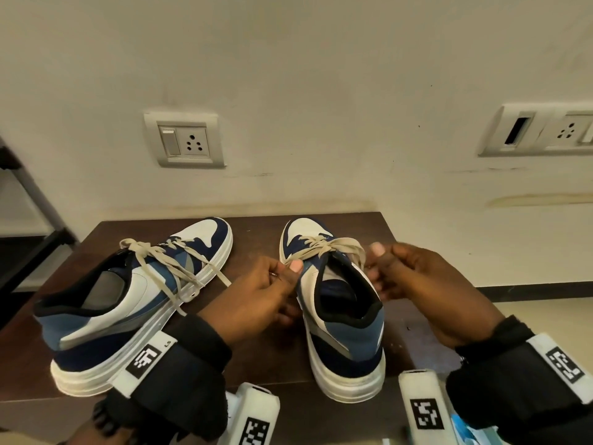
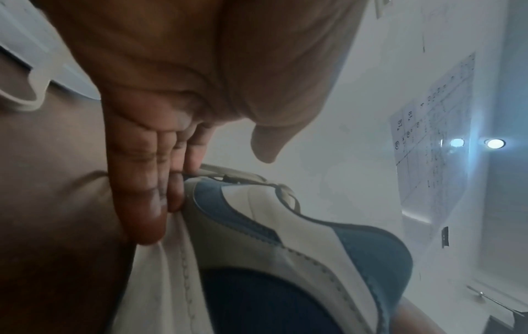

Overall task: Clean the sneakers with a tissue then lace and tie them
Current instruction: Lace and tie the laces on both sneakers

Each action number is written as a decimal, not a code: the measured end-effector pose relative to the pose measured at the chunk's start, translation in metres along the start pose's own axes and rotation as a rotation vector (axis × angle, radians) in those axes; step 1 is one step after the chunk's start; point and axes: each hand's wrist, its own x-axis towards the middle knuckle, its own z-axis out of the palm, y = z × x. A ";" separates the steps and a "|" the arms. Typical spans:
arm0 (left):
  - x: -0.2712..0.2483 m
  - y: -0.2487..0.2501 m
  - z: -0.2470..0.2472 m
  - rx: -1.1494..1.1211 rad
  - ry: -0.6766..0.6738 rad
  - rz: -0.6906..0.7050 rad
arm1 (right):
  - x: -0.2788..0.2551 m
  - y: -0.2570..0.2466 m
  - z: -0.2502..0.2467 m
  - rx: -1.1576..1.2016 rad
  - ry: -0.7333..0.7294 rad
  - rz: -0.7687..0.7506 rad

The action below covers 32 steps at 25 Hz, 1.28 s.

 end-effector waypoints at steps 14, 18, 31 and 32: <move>-0.038 0.025 -0.077 0.446 0.578 0.303 | -0.037 -0.060 0.015 -0.150 0.417 -0.491; -0.058 0.014 -0.138 0.842 0.799 -0.040 | -0.069 -0.086 0.052 -0.127 0.173 -0.641; -0.095 -0.005 -0.119 0.564 0.231 -0.316 | -0.029 -0.081 0.126 -0.252 -0.121 -0.437; -0.094 -0.010 -0.119 0.500 0.273 -0.269 | -0.023 -0.083 0.131 -0.281 -0.137 -0.427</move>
